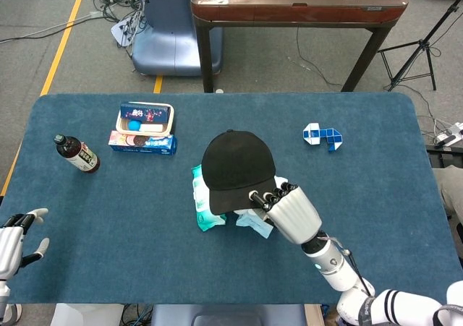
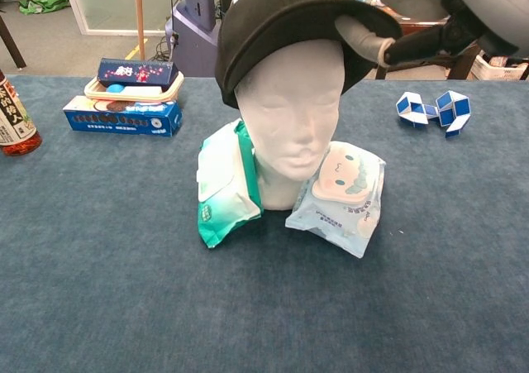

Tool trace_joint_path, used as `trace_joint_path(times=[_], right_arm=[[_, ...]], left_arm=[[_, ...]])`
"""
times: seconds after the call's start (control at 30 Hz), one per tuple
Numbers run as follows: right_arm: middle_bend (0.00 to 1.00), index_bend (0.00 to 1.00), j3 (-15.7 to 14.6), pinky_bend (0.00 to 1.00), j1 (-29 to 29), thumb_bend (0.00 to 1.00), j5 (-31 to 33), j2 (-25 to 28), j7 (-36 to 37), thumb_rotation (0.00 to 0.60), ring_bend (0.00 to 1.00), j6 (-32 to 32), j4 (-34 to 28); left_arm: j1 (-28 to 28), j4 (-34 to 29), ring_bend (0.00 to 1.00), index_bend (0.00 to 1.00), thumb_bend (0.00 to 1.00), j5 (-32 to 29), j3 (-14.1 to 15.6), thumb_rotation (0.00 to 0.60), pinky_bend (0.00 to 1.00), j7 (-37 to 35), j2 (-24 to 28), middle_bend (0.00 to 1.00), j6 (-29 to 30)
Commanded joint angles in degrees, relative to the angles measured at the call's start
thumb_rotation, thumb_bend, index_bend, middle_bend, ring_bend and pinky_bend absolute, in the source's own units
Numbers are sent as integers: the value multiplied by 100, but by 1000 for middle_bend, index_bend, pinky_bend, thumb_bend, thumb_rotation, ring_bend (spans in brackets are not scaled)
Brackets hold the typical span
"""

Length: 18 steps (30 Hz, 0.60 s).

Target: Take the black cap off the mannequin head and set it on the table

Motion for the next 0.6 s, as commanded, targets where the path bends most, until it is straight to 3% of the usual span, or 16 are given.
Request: trace_joint_path(times=[0.03, 0.6], right_arm=[[1000, 791, 60, 1000, 18, 483, -82, 42, -97, 600, 1000, 71, 27], [1000, 793, 538, 1000, 375, 487, -170, 163, -245, 600, 1000, 155, 594]], left_arm=[[-3, -1, 288, 268, 302, -6, 1, 600, 519, 5, -1, 396, -9], [-10, 5, 288, 267, 301, -18, 0, 600, 519, 50, -23, 396, -16]])
